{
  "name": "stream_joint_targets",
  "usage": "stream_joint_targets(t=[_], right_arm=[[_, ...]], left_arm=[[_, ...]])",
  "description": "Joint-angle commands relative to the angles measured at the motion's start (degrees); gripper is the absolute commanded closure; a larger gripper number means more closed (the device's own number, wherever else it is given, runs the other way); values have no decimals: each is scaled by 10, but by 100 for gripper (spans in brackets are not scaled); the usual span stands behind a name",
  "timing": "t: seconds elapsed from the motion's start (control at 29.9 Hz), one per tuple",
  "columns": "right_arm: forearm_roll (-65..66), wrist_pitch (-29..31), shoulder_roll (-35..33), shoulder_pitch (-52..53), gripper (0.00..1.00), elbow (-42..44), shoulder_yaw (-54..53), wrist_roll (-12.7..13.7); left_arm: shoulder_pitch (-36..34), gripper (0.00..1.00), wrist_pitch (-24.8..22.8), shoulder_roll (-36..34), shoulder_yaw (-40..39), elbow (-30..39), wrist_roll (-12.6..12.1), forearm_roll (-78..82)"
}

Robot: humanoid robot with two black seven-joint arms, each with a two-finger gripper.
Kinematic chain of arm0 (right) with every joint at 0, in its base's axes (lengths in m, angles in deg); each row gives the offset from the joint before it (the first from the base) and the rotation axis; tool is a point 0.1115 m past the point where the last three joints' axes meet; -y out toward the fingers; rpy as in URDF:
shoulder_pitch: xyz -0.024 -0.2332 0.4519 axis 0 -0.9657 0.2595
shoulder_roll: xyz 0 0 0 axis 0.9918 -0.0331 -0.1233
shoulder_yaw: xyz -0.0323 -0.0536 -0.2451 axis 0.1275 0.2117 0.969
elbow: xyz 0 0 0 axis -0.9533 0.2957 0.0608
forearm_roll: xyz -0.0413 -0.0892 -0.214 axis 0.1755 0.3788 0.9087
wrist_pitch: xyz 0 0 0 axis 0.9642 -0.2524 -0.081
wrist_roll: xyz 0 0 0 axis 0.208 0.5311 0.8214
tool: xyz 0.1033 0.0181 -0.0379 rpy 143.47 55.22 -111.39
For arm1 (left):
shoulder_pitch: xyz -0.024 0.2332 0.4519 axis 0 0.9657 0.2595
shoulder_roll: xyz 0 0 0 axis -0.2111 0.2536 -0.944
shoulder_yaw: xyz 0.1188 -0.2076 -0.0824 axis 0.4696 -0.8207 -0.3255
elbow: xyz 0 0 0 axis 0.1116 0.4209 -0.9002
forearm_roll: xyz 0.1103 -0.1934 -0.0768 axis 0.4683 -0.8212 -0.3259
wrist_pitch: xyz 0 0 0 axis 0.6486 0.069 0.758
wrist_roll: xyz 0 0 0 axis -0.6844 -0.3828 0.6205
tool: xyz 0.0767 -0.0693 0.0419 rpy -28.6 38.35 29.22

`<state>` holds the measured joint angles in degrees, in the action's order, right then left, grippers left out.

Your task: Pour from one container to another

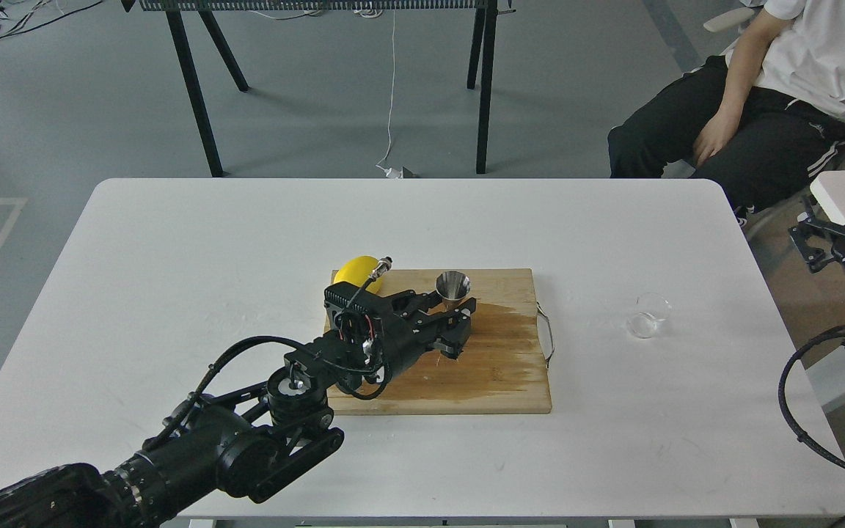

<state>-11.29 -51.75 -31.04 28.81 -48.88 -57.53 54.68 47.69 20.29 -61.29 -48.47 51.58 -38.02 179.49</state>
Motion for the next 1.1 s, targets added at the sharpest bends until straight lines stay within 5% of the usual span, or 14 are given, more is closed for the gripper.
stream_joint_targets(t=[0.0, 0.23, 0.54, 0.87, 0.94, 1.07], right_arm=[[0, 0, 0, -3, 0, 0, 0, 0], [0, 0, -3, -3, 0, 27, 0, 0], [0, 0, -21, -7, 0, 66, 1, 1], [-7, 0, -12, -126, 0, 60, 3, 7], [-31, 0, -6, -148, 0, 57, 9, 10], [-84, 0, 5, -194, 0, 17, 19, 11]], left_arm=[[6, 25, 1, 0, 7, 10, 2, 0], [47, 5, 7, -39, 0, 55, 3, 0], [87, 2, 33, -149, -28, 135, 5, 0], [174, 2, 50, -211, -66, 251, 31, -17], [174, 2, 49, -214, -87, 254, 59, -124], [172, 2, 40, -215, -136, 253, 170, -357]])
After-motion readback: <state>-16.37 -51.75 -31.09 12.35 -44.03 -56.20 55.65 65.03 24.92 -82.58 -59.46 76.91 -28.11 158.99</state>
